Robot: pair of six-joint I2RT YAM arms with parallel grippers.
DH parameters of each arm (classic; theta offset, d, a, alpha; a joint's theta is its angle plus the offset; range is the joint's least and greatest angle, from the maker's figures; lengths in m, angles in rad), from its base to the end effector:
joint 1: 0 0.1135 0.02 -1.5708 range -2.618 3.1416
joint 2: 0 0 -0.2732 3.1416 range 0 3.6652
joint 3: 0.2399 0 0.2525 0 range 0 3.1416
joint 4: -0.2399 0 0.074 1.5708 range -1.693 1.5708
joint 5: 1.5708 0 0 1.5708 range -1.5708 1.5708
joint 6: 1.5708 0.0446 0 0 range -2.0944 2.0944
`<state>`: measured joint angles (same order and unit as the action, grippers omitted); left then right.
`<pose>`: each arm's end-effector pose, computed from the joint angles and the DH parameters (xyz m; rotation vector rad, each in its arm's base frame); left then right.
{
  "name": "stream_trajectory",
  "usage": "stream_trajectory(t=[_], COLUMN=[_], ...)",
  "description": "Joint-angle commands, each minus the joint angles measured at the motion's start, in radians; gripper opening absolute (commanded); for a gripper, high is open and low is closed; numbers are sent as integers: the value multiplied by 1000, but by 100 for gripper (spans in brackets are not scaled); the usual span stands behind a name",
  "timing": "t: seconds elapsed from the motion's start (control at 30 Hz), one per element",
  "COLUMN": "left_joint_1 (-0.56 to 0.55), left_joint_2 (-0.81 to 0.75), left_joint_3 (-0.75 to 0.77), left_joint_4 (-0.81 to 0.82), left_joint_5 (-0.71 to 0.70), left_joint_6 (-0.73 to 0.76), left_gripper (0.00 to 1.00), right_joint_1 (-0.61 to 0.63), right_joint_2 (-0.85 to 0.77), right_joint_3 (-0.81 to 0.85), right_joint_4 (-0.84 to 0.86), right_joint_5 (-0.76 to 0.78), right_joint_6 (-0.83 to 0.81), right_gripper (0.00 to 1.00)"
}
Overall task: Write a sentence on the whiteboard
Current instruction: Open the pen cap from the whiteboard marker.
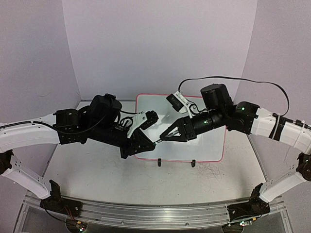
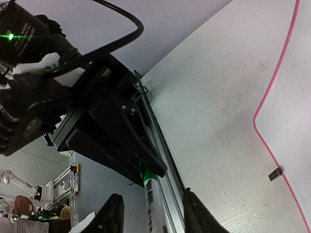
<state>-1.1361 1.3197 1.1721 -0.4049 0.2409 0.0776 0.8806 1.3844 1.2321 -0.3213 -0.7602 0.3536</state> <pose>0.1181 -0.2797 0.3398 1.3953 1.7456 -0.8613 0.1772 0.2629 0.3556 -1.0922 1.9851 1.4956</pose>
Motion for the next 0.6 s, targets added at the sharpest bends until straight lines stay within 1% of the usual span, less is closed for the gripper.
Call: stream_trajectory(t=[0.0,0.13,0.17,0.23,0.3,0.43,0.5,0.57], left_joint_1=[1,2,1,1,1,1,1,1], left_joint_2=[-10,-8,-9,-14,-19,-25,-22,-20], left_joint_3=[32,31,29,25,21,18,19,19], left_joint_4=[1,1,1,1,2,3,3,3], left_joint_5=[12,3,-1,-12,-18,-19,-17,-17], left_joint_6=[2,4,5,7,7,4,4,2], left_gripper=[0,0,0,0,0,0,0,0], right_joint_1=[5,5,5,5,5,5,5,5], right_joint_2=[32,42,42,42,42,48,54,58], right_joint_3=[51,56,56,54,52,47,48,50], right_joint_4=[28,28,28,26,24,24,24,25], right_joint_5=[-57,-69,-71,-71,-71,-86,-98,-109], right_joint_6=[-15,-24,-27,-34,-37,-44,-47,-52], right_gripper=[33,21,20,20,25,28,29,26])
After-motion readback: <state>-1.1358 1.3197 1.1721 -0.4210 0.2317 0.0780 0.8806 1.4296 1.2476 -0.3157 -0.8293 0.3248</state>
